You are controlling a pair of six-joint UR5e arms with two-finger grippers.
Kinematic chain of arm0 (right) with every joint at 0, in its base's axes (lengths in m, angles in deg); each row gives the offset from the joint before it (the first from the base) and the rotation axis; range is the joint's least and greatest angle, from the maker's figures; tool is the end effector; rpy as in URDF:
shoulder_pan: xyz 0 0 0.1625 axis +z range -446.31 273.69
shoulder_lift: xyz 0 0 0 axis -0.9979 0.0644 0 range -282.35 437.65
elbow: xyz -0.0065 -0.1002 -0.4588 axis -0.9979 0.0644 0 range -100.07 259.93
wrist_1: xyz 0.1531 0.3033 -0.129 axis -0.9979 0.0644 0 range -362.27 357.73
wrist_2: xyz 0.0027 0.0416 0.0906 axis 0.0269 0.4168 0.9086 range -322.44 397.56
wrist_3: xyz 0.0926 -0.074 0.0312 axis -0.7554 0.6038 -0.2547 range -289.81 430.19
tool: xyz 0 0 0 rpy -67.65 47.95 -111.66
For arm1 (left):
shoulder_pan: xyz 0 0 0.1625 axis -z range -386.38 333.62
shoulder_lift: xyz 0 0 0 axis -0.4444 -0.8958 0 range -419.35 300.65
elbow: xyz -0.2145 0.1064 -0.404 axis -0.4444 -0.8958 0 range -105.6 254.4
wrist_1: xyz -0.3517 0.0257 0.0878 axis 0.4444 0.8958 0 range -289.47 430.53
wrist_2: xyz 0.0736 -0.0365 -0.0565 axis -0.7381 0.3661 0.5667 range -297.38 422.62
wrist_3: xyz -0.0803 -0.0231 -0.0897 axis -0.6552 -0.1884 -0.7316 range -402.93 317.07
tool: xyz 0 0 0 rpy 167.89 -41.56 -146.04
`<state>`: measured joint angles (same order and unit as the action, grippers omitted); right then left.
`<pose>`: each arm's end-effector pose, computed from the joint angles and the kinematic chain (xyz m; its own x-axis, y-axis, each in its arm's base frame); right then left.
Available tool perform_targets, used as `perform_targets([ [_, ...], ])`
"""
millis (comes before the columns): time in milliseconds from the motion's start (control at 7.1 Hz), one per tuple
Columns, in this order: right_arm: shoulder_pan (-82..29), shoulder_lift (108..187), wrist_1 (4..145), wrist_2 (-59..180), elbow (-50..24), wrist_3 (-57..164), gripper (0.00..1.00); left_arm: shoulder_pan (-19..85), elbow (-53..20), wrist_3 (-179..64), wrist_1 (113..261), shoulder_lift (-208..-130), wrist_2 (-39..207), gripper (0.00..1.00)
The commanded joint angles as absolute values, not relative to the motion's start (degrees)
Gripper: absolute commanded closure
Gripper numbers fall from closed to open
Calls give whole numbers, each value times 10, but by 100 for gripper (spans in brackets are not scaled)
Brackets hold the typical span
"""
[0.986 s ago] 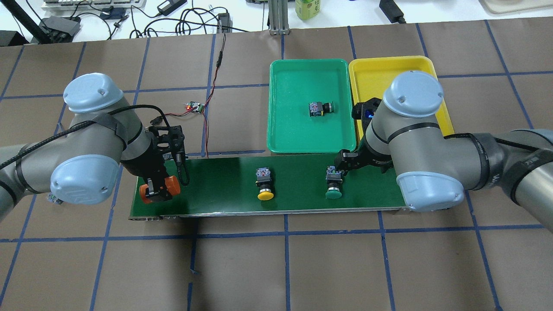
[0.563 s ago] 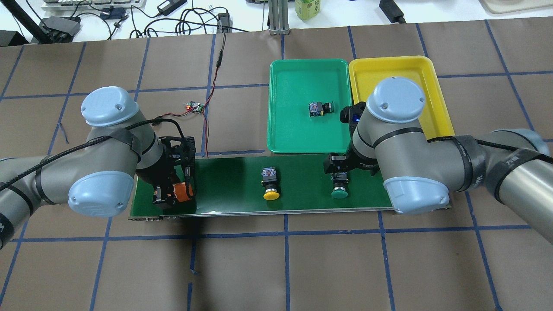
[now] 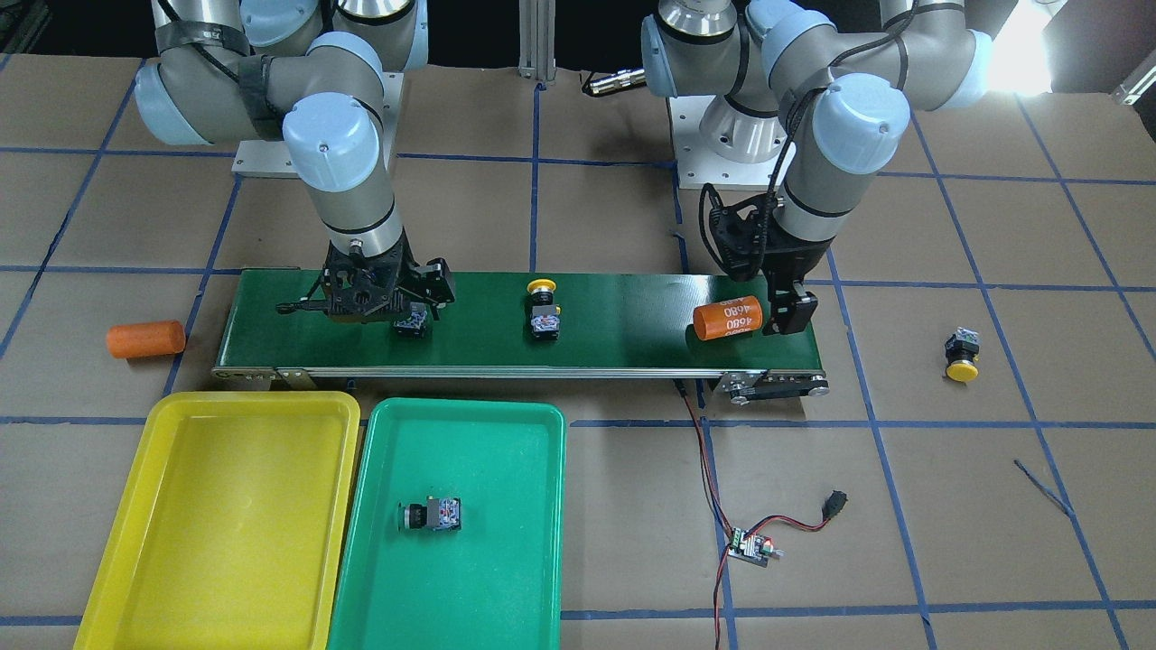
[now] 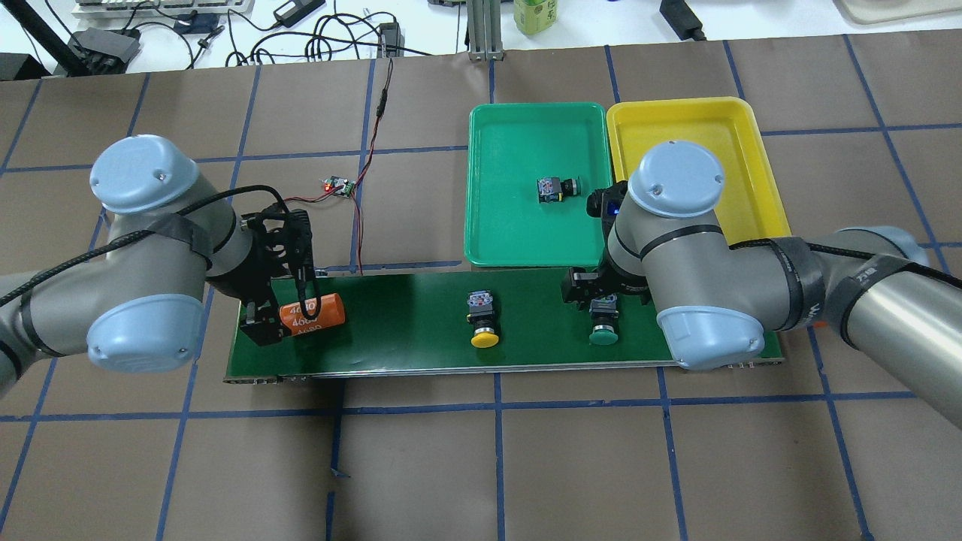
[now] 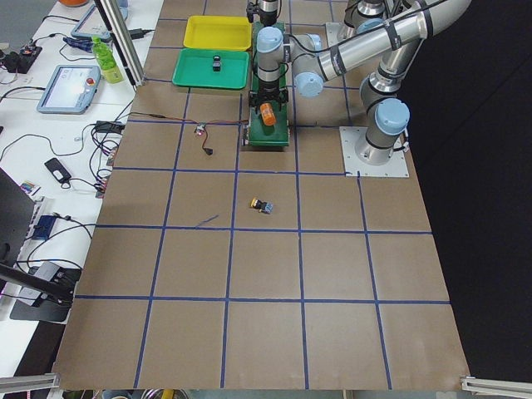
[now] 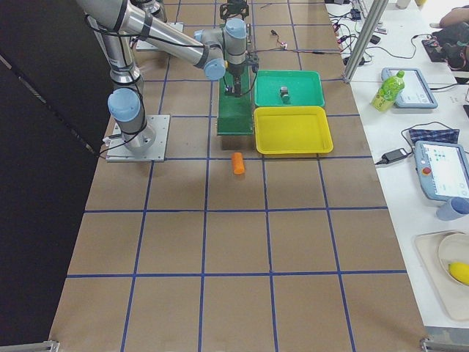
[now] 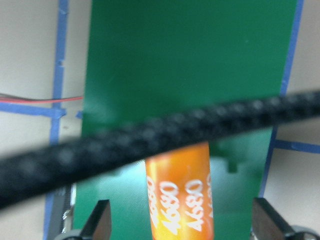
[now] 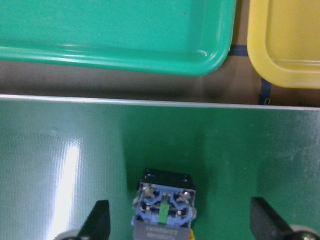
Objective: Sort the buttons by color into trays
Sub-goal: 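Place orange cylinder on belt with left while right grasps green-capped button, then lower the green-capped button into the green tray with the right gripper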
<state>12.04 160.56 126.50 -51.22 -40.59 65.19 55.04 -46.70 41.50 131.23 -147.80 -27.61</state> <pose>0.1966 -0.4038 0.3018 -0.9980 -0.0589 -0.0229 -0.0585 0.9981 -0.0184 -0.0746 -0.3962 0.3422 -0.2445 0.9696 0.0040 0.9696 0.2445 0.0044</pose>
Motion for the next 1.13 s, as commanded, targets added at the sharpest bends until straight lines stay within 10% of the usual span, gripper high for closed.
perform_targets([
  [0, 119, 1599, 1267, -516, -400, 681, 72, 423, -449, 417, 1332, -1485, -276, 0],
  [141, 115, 1599, 1267, -529, -400, 691, 99, 355, -448, 429, 1332, -1500, -273, 0],
  [986, 120, 1437, 1219, -543, -123, 725, 96, 186, -357, 468, 1252, -1688, -285, 0],
])
